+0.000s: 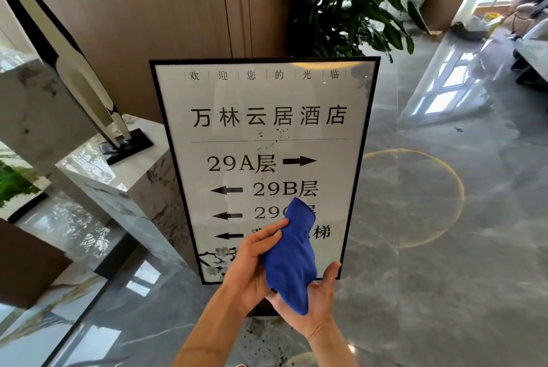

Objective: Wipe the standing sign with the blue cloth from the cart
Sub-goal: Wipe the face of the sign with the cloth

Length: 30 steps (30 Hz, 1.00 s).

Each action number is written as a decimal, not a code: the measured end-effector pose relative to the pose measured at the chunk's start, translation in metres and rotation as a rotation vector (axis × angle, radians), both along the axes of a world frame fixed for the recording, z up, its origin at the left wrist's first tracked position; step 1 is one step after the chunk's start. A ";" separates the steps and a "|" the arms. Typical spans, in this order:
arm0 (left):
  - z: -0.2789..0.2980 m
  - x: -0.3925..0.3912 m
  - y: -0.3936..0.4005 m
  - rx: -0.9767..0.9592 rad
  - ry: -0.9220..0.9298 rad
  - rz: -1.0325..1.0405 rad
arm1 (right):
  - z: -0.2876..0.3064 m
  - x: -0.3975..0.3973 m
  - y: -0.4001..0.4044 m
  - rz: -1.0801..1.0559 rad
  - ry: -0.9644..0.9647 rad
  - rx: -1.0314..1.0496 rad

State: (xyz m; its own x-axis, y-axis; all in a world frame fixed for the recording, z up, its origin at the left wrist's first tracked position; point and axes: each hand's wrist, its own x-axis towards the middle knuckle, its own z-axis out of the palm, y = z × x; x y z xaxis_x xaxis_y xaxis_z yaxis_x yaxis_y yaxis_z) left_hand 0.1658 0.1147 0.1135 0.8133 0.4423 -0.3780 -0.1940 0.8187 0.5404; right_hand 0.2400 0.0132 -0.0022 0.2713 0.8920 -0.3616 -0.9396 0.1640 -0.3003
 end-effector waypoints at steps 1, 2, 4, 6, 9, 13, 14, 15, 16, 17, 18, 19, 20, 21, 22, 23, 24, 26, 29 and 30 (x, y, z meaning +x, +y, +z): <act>0.001 -0.001 0.000 -0.033 -0.028 -0.010 | 0.003 0.000 0.001 -0.001 0.023 0.036; 0.002 -0.002 0.000 -0.065 -0.055 -0.016 | 0.007 -0.001 0.001 0.002 0.034 0.063; 0.002 -0.004 -0.001 -0.107 -0.085 -0.015 | 0.015 -0.001 0.004 0.024 0.007 0.081; 0.002 -0.005 -0.002 -0.129 -0.092 -0.014 | 0.022 -0.001 0.005 -0.021 -0.122 0.073; 0.004 -0.005 -0.004 -0.125 -0.126 -0.031 | 0.030 -0.006 0.005 0.042 -0.032 0.154; 0.009 -0.011 -0.002 -0.082 -0.163 -0.040 | 0.039 -0.004 -0.007 0.026 0.020 0.158; 0.010 -0.013 0.000 -0.067 -0.161 -0.047 | 0.048 -0.001 -0.009 0.014 -0.031 0.115; 0.009 -0.015 0.002 -0.049 -0.150 -0.053 | 0.054 0.003 -0.011 0.012 -0.080 0.063; 0.008 -0.017 0.005 -0.027 -0.128 -0.052 | 0.060 0.007 -0.014 0.012 -0.114 0.024; 0.007 -0.019 0.009 -0.003 -0.099 -0.041 | 0.065 0.010 -0.018 0.006 -0.150 -0.005; 0.006 -0.021 0.013 0.021 -0.070 -0.025 | 0.071 0.014 -0.022 0.002 -0.179 -0.019; 0.005 -0.022 0.016 0.048 -0.046 -0.010 | 0.077 0.017 -0.025 0.001 -0.206 -0.031; 0.004 -0.024 0.019 0.083 -0.022 0.003 | 0.084 0.019 -0.029 0.000 -0.229 -0.034; 0.004 -0.025 0.022 0.127 0.001 0.010 | 0.091 0.021 -0.032 -0.002 -0.251 -0.034; 0.004 -0.025 0.024 0.176 0.020 0.013 | 0.098 0.022 -0.035 -0.006 -0.269 -0.034; 0.004 -0.025 0.025 0.223 0.033 0.010 | 0.103 0.023 -0.037 -0.014 -0.283 -0.042; 0.004 -0.024 0.026 0.264 0.040 0.004 | 0.107 0.023 -0.039 -0.025 -0.289 -0.052; 0.005 -0.022 0.028 0.329 0.035 -0.008 | 0.119 0.021 -0.041 -0.046 -0.289 -0.052; 0.006 -0.018 0.033 0.416 0.032 -0.014 | 0.138 0.016 -0.039 -0.041 -0.315 -0.015; 0.007 -0.018 0.036 0.447 0.033 -0.013 | 0.141 0.015 -0.038 -0.042 -0.325 -0.016</act>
State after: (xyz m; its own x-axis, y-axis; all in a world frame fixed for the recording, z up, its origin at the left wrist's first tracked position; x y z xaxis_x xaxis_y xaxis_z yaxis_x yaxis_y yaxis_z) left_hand 0.1478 0.1502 0.1206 0.8106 0.5580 -0.1776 -0.1622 0.5053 0.8476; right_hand 0.2547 -0.0251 0.1391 0.4112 0.8724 -0.2642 -0.7867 0.1933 -0.5863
